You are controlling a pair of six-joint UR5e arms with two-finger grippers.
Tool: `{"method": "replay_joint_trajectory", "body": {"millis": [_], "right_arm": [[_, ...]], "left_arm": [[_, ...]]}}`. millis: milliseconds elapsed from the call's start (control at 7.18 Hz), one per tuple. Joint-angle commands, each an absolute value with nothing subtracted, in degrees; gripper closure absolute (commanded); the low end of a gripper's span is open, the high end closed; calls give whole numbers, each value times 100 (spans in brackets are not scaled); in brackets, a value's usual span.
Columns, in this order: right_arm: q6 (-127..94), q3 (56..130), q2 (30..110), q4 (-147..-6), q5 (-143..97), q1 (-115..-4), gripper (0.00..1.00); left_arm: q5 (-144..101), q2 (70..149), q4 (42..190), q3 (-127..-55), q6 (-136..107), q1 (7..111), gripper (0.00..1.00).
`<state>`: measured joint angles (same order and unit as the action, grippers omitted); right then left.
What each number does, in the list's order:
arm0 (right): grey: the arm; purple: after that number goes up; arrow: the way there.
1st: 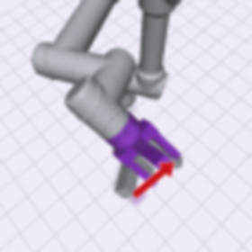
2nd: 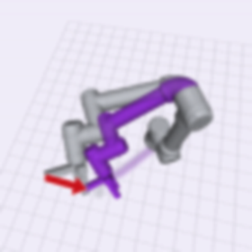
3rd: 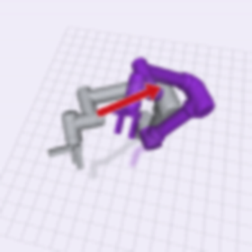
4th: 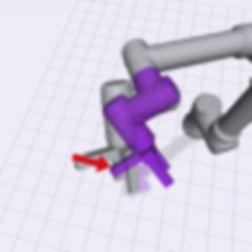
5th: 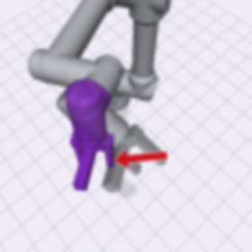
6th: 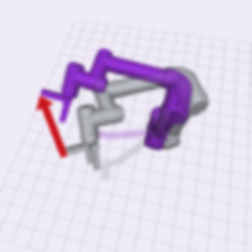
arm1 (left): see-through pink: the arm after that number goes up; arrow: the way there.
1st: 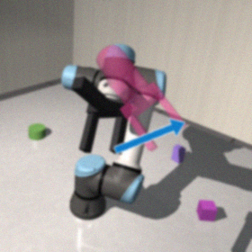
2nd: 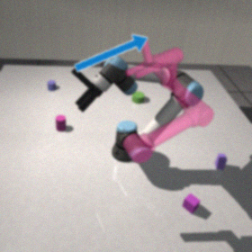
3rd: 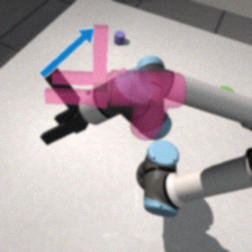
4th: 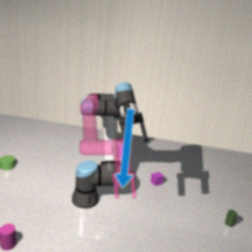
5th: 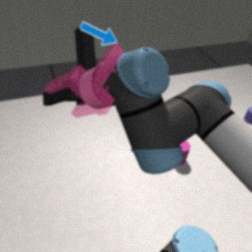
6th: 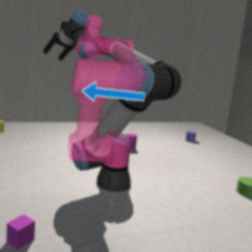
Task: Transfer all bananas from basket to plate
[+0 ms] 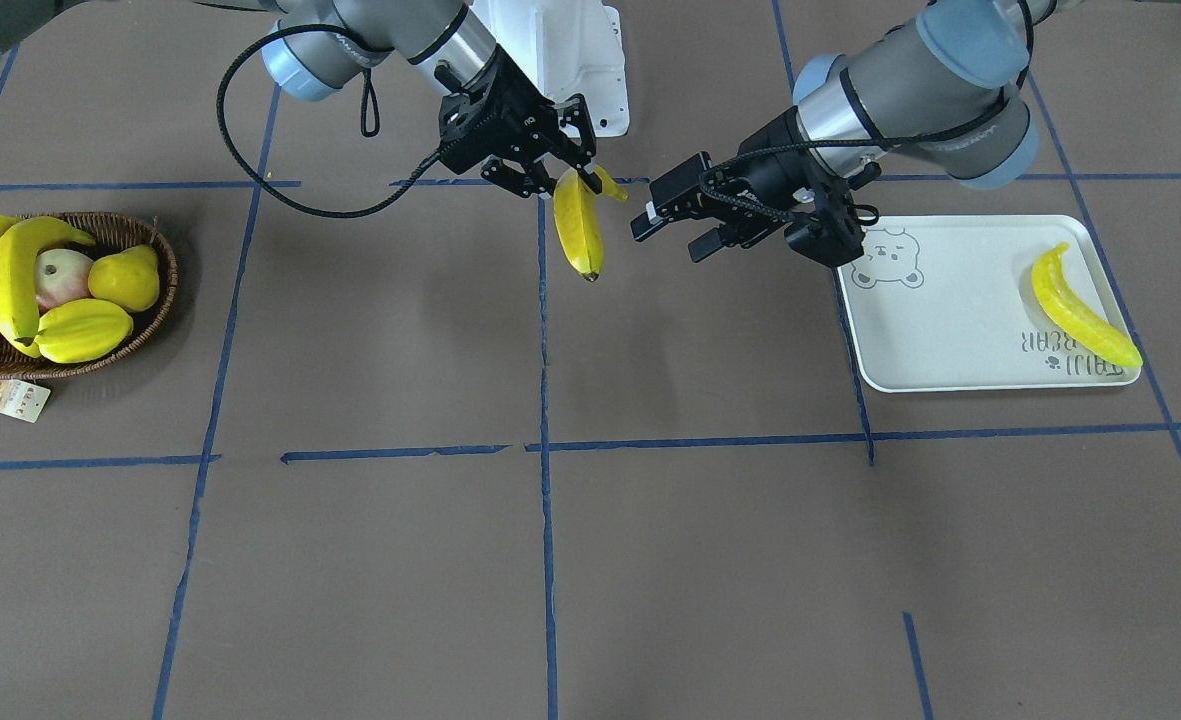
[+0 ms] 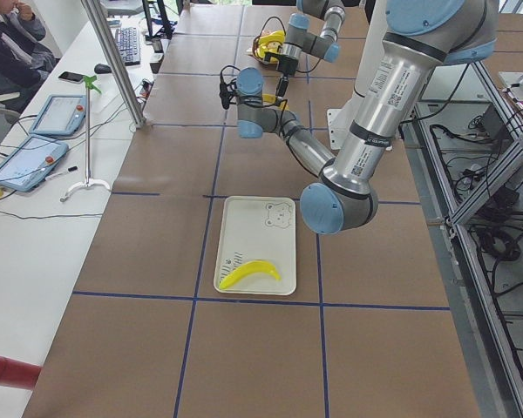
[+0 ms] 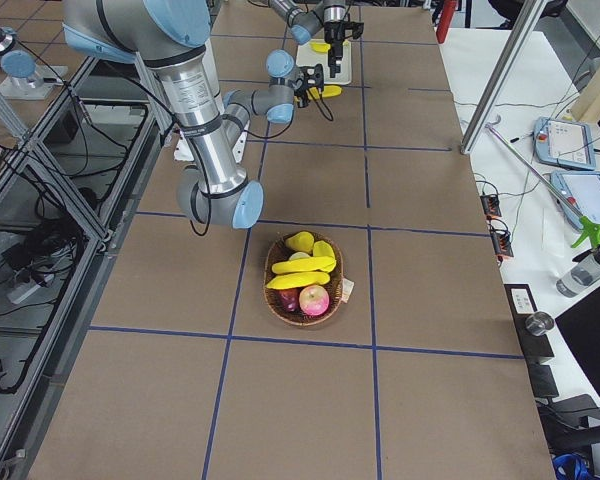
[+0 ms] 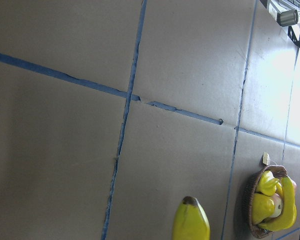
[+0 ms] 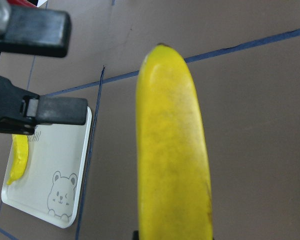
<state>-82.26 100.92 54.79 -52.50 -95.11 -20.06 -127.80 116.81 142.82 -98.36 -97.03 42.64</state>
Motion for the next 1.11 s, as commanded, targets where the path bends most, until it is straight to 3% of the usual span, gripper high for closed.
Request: {"method": "replay_joint_trajectory", "body": {"millis": [0,418,836,975], "right_arm": [[-8367,9958,5239,-5265,-9510,-1986,97],[-8596,9949,5194,-5256,-9510,-1960,95],[-8604,9958,5203,-5256,-9510,-1942,93],[-8613,9958,5203,-5238,-9510,-1942,86]], "left_arm": [[-12727,11698,14282,-9826,-9712,4096,0],[-12069,11698,14273,-9835,-9712,3657,5],[-12085,11663,14282,-9844,-9721,3656,59],[-12085,11628,14274,-9887,-9721,3665,81]]}}
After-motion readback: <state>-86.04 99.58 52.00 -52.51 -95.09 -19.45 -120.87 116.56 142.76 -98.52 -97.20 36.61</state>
